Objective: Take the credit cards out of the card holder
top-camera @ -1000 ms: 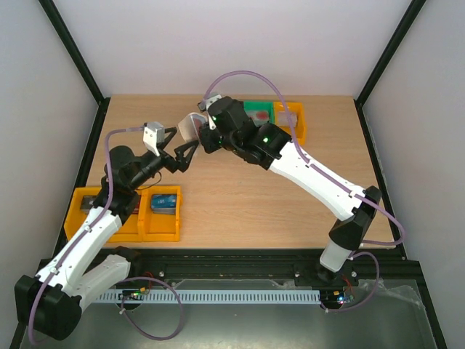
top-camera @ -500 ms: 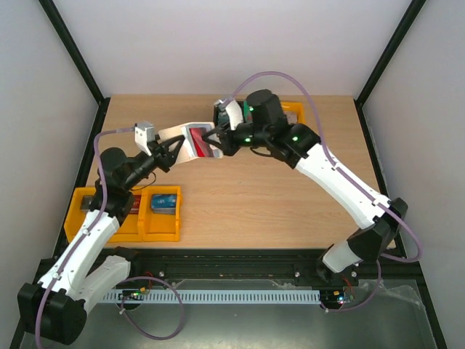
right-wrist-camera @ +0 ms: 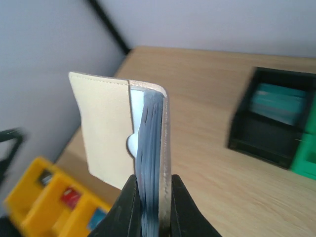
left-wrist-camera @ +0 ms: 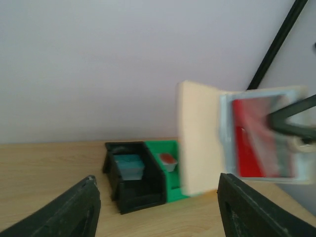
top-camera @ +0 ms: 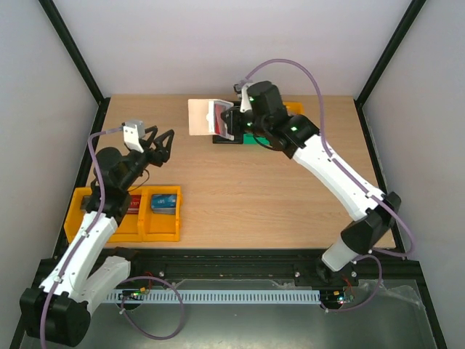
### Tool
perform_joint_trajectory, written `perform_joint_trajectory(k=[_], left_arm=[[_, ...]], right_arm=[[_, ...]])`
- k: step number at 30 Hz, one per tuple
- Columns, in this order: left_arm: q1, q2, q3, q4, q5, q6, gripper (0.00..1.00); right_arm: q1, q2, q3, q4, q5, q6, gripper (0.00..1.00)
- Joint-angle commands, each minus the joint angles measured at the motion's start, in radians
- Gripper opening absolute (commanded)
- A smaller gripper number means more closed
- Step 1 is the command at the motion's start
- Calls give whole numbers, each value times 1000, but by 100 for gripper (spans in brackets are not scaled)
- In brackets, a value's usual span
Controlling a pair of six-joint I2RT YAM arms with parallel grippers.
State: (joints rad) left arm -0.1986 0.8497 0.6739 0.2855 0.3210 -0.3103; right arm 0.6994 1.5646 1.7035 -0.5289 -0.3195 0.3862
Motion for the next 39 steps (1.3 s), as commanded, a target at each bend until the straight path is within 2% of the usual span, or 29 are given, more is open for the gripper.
perform_joint_trajectory(k=[1, 4, 7, 9, 13, 18, 26, 30, 33, 39], left_arm=[[5, -27, 32, 69, 94, -66, 62], [-34, -18, 26, 133, 249, -118, 51], [-102, -3, 27, 122, 312, -136, 47], [-127, 22, 17, 122, 344, -173, 48], [-108, 53, 17, 109, 301, -229, 47], [-82, 46, -5, 186, 389, -253, 47], [-59, 43, 3, 210, 462, -265, 47], [-54, 45, 8, 182, 433, -267, 49], [-34, 42, 2, 191, 422, -298, 53], [13, 42, -6, 286, 467, -387, 53]], right_arm=[[95, 106, 129, -206, 481, 65, 2], [121, 162, 205, -247, 495, 56, 1], [125, 167, 209, -198, 365, 29, 2], [124, 154, 189, -138, 209, -6, 1], [108, 73, 61, 73, -88, 8, 2], [44, -29, -110, 376, -339, 118, 2], [13, -89, -238, 673, -538, 224, 2], [12, -104, -280, 801, -608, 272, 2], [12, -104, -285, 829, -678, 266, 2], [5, -121, -290, 801, -756, 218, 1]])
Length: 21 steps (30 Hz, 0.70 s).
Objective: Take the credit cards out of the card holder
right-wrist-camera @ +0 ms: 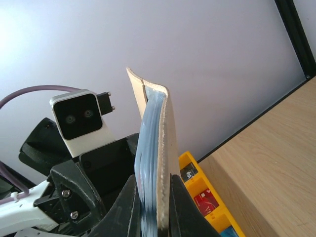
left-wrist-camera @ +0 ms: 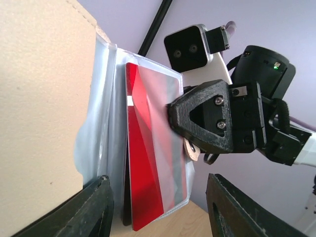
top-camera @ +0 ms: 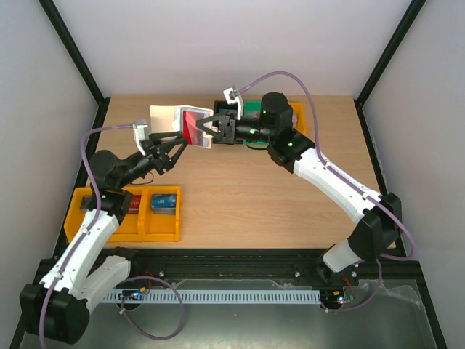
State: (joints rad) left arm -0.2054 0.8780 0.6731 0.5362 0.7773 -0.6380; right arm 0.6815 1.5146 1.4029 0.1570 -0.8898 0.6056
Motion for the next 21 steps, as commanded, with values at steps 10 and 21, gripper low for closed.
perform_joint_trajectory(k=[10, 21], left_arm=[[-43, 27, 34, -115, 32, 106, 49], [-62, 58, 30, 127, 173, 5, 26]], right_arm=[[32, -55, 9, 196, -151, 50, 2], [51, -24, -31, 187, 144, -39, 2]])
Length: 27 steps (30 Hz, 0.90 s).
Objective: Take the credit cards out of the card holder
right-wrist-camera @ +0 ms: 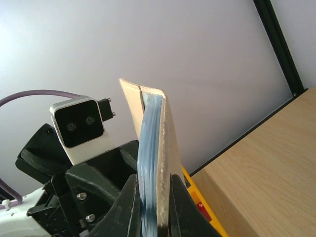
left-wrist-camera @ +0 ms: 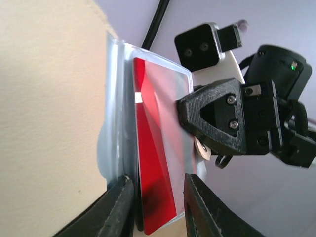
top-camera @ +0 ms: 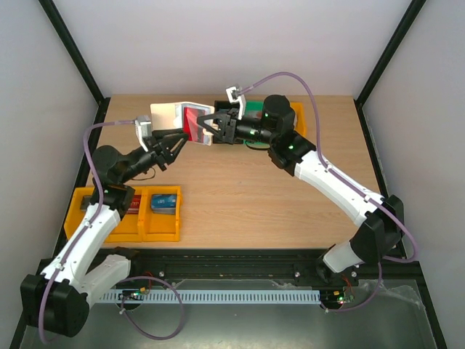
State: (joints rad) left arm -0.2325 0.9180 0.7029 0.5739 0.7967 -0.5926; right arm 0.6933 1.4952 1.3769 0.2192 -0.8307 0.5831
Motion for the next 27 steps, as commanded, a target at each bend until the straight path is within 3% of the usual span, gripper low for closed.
perform_joint_trajectory(k=[1, 4, 5, 15, 27], left_arm=[[-35, 20, 6, 89, 164, -40, 20], [-39, 27, 19, 81, 181, -34, 3], [-39, 27, 20, 82, 183, -36, 2], [-37, 23, 65, 26, 288, -23, 2], [-14, -64, 24, 0, 99, 23, 2]], right_arm=[[40, -1, -8, 147, 87, -11, 2], [40, 17, 7, 163, 86, -9, 2], [40, 23, 14, 163, 83, -11, 2], [18, 71, 76, 127, -35, -34, 2], [10, 39, 44, 85, -203, -54, 13]])
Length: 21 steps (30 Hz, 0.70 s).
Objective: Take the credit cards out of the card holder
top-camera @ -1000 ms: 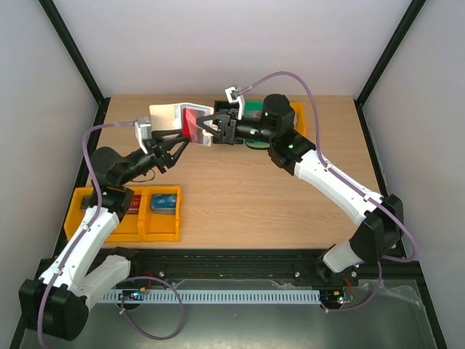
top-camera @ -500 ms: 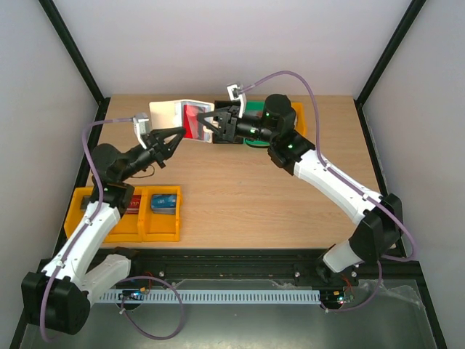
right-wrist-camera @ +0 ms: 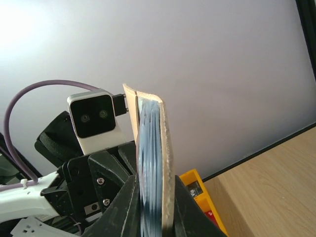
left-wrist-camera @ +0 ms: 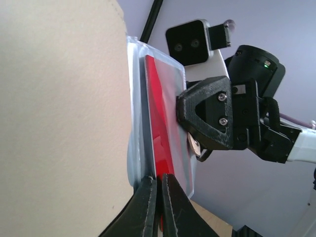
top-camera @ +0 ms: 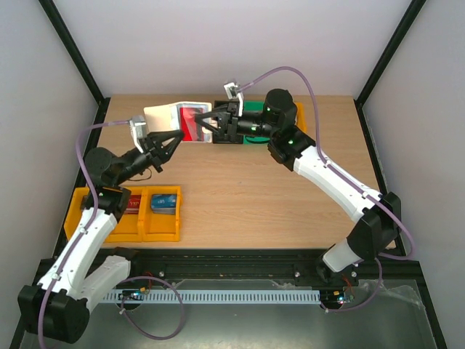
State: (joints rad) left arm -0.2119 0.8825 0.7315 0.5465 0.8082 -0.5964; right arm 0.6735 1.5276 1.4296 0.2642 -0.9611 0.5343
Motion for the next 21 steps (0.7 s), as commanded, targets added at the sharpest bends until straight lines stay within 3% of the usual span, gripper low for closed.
perform_joint_trajectory(k=[1, 6, 9, 12, 14, 17, 21], left_arm=[[-29, -31, -6, 22, 85, 27, 2], [-8, -45, -23, 15, 80, 27, 2], [13, -44, -24, 20, 85, 34, 2], [38, -45, -27, 26, 129, 36, 2], [43, -44, -26, 17, 162, 46, 2], [17, -28, -23, -10, 224, 104, 2], [-46, -14, -9, -100, 195, 160, 6]], right_arm=[[28, 3, -10, 42, -84, -3, 14], [12, -13, -17, 6, -107, -13, 16], [4, -23, -21, -12, -127, -17, 9], [-17, -40, -29, -29, -138, -30, 10], [-29, -44, -20, -57, -148, -51, 3], [-28, -31, 18, -144, -136, -90, 2], [-9, -16, 28, -150, -129, -98, 2]])
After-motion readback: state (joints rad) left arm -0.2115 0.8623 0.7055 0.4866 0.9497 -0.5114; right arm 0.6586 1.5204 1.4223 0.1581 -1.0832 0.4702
